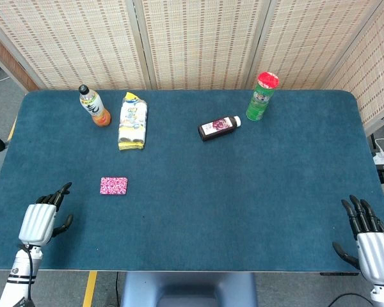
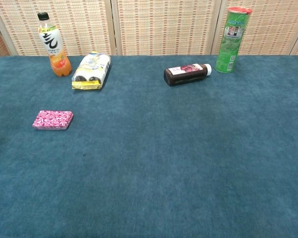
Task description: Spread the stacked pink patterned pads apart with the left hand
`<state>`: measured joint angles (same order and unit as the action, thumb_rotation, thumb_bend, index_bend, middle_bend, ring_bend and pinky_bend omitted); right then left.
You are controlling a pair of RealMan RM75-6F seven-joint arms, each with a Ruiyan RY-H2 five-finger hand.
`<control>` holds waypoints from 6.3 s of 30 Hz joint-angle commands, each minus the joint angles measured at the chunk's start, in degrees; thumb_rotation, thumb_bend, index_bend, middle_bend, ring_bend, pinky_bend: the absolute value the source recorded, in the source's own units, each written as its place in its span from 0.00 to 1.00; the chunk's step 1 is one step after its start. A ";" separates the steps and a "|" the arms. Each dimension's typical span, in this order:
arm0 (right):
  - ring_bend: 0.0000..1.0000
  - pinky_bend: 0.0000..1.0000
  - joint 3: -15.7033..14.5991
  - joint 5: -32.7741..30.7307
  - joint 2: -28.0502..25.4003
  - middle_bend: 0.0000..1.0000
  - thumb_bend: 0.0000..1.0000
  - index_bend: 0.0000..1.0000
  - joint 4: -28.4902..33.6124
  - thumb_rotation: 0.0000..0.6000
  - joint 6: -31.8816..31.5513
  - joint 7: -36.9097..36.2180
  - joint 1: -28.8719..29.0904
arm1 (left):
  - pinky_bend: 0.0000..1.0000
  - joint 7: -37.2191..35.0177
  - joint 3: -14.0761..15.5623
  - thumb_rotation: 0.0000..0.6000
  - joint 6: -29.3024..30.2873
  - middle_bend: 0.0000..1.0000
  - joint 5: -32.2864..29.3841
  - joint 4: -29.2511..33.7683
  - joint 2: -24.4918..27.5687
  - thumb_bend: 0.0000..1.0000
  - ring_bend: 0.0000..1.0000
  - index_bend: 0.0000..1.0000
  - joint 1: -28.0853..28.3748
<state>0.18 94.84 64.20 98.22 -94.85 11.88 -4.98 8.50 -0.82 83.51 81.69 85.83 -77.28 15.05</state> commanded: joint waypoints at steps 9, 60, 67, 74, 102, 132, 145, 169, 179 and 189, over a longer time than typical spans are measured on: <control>0.00 0.27 -0.63 1.32 -0.30 0.00 0.10 0.00 -0.15 1.00 -0.58 -0.71 -0.34 | 0.43 -0.19 -1.43 1.00 -0.76 0.40 0.44 -0.09 -0.69 0.36 0.46 0.08 -0.13; 0.00 0.27 -0.50 1.58 -0.86 0.00 0.10 0.00 -0.55 1.00 -0.56 -3.43 -0.17 | 1.00 41.63 -10.31 1.00 -15.94 1.00 -54.82 0.06 -15.77 0.39 1.00 0.17 29.89; 0.00 0.27 -0.60 1.69 -0.82 0.00 0.10 0.00 -0.59 1.00 -0.55 -3.34 -0.21 | 1.00 40.75 -10.89 1.00 -13.36 1.00 -53.50 -1.31 -17.59 0.39 1.00 0.19 29.65; 0.00 0.27 -0.67 1.84 -0.91 0.00 0.10 0.00 -0.58 1.00 -0.70 -3.50 -0.29 | 1.00 42.37 -11.03 1.00 -12.76 1.00 -54.39 -1.59 -18.11 0.39 1.00 0.19 29.74; 0.00 0.27 -0.68 1.84 -0.91 0.00 0.10 0.00 -0.63 1.00 -0.76 -3.62 -0.36 | 1.00 44.21 -11.56 1.00 -10.54 1.00 -53.56 -4.86 -21.65 0.39 1.00 0.24 28.84; 0.00 0.27 -0.65 1.91 -0.85 0.00 0.10 0.00 -0.62 1.00 -0.88 -3.57 -0.43 | 1.00 34.63 -8.01 1.00 -11.86 1.00 -41.01 -7.75 -15.98 0.43 1.00 0.54 22.79; 0.00 0.27 -0.62 1.44 -0.51 0.00 0.10 0.00 -0.49 1.00 -0.16 -2.61 -0.26 | 1.00 24.59 -6.09 1.00 -19.64 1.00 -36.27 -17.61 -12.59 0.43 1.00 0.54 18.48; 0.00 0.27 -0.57 1.42 -0.63 0.00 0.10 0.00 -0.39 1.00 -0.51 -2.83 -0.41 | 1.00 29.46 -7.99 1.00 -22.40 1.00 -37.73 -17.24 -13.03 0.39 1.00 0.06 17.14; 0.00 0.27 -0.77 1.49 -0.62 0.00 0.10 0.00 -0.43 1.00 -0.12 -2.69 -0.32 | 1.00 31.04 -10.01 1.00 -17.69 1.00 -34.34 -1.94 -9.79 0.39 1.00 0.15 18.58; 0.00 0.27 -0.68 1.69 -0.92 0.00 0.10 0.00 -0.52 1.00 -0.82 -3.62 -0.52 | 1.00 38.89 -11.72 1.00 -16.17 1.00 -41.90 0.38 -13.47 0.39 1.00 0.15 22.24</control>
<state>-0.50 96.53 63.28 97.71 -95.66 8.26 -5.49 45.57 -12.10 66.76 41.76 85.90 -89.61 36.35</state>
